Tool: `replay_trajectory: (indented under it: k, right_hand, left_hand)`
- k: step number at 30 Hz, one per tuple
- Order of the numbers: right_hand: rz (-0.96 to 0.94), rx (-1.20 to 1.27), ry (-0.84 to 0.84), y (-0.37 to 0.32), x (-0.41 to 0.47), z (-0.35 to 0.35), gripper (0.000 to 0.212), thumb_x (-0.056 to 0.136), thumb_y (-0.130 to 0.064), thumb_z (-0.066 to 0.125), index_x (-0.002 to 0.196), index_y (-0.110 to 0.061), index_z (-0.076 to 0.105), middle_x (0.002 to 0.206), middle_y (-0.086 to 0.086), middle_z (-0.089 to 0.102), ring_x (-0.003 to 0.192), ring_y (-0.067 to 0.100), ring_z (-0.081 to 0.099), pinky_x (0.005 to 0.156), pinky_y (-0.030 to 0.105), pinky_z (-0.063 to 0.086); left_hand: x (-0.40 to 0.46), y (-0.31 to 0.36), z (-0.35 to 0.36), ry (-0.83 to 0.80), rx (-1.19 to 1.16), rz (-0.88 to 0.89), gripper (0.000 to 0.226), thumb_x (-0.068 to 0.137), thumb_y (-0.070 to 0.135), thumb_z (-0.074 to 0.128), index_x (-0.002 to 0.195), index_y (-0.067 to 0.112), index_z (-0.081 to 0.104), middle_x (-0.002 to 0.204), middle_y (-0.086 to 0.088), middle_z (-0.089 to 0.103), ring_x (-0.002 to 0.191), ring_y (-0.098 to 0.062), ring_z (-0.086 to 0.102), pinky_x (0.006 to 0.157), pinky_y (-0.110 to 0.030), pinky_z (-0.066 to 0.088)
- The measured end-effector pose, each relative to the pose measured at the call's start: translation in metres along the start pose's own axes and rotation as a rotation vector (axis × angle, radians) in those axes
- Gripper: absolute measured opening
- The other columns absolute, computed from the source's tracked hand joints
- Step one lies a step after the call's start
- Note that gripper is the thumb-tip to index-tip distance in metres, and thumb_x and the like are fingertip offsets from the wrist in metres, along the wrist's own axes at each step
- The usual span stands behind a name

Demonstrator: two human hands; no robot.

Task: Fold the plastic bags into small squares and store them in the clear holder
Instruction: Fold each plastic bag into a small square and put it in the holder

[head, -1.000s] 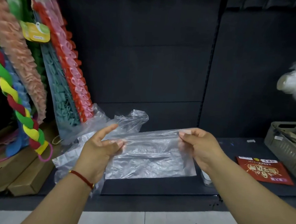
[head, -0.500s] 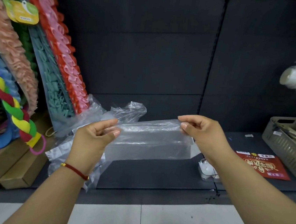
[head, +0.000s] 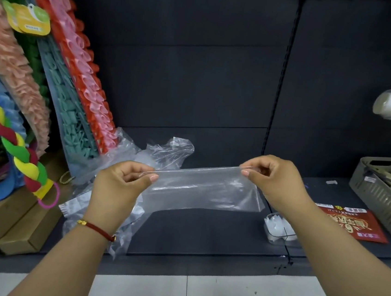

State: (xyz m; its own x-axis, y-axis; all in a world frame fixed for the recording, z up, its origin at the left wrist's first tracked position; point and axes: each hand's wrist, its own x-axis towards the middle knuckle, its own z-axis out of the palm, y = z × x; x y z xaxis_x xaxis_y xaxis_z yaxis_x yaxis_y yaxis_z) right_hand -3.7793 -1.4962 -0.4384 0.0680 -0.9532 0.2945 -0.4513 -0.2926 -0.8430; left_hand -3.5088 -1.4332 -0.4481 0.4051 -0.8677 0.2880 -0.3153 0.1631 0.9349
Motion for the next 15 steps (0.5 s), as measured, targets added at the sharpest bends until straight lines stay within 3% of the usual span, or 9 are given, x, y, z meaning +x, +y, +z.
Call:
replay_trajectory:
  k: [2, 4, 6, 9, 12, 15]
  right_hand:
    - [-0.022, -0.023, 0.022, 0.001, 0.0, 0.001, 0.018, 0.087, -0.016, 0.071, 0.076, -0.03, 0.069, 0.09, -0.007, 0.057, 0.075, 0.002, 0.055, 0.07, 0.01, 0.041]
    - [-0.019, 0.006, 0.019, 0.001, 0.0, 0.001, 0.016, 0.087, -0.016, 0.071, 0.075, -0.026, 0.069, 0.096, -0.008, 0.053, 0.081, 0.003, 0.053, 0.074, 0.012, 0.041]
    - [0.008, 0.092, -0.008, 0.0, -0.001, 0.001, 0.013, 0.089, -0.018, 0.068, 0.077, -0.021, 0.066, 0.101, -0.009, 0.056, 0.085, 0.002, 0.054, 0.075, 0.012, 0.042]
    - [0.063, 0.154, -0.045, -0.004, -0.007, 0.006, 0.015, 0.097, -0.027, 0.055, 0.086, -0.019, 0.061, 0.092, -0.007, 0.062, 0.08, 0.004, 0.056, 0.071, 0.016, 0.044]
    - [0.009, 0.08, 0.011, -0.009, -0.014, 0.014, 0.016, 0.101, -0.029, 0.045, 0.087, -0.025, 0.051, 0.076, -0.009, 0.057, 0.064, -0.006, 0.052, 0.06, 0.01, 0.04]
    - [-0.026, 0.045, 0.044, -0.013, -0.017, 0.018, 0.015, 0.102, -0.03, 0.042, 0.088, -0.027, 0.045, 0.069, -0.003, 0.057, 0.06, 0.003, 0.053, 0.057, 0.019, 0.041]
  left_hand:
    - [0.001, 0.0, 0.001, 0.017, 0.052, 0.042, 0.014, 0.079, 0.009, 0.078, 0.073, 0.019, 0.07, 0.074, 0.008, 0.071, 0.067, 0.001, 0.061, 0.066, -0.01, 0.048]
    - [0.001, 0.002, 0.001, 0.03, 0.089, 0.08, 0.014, 0.083, 0.012, 0.074, 0.073, 0.019, 0.067, 0.087, 0.01, 0.063, 0.074, 0.003, 0.057, 0.07, -0.008, 0.043]
    - [0.001, 0.003, 0.003, 0.008, 0.022, 0.079, 0.015, 0.09, 0.011, 0.066, 0.076, 0.017, 0.062, 0.094, 0.013, 0.06, 0.076, 0.011, 0.055, 0.07, -0.003, 0.04]
    - [-0.003, 0.0, 0.012, -0.005, -0.106, 0.093, 0.017, 0.098, 0.014, 0.056, 0.082, 0.02, 0.052, 0.079, 0.012, 0.062, 0.071, 0.001, 0.054, 0.071, -0.014, 0.043]
    - [-0.008, -0.003, 0.02, 0.058, -0.052, 0.208, 0.015, 0.095, 0.033, 0.048, 0.083, 0.026, 0.043, 0.069, 0.002, 0.049, 0.06, -0.006, 0.044, 0.06, -0.023, 0.041]
    - [-0.009, -0.001, 0.024, 0.106, -0.013, 0.239, 0.019, 0.1, 0.03, 0.046, 0.083, 0.031, 0.04, 0.062, 0.005, 0.043, 0.052, -0.009, 0.037, 0.05, -0.033, 0.038]
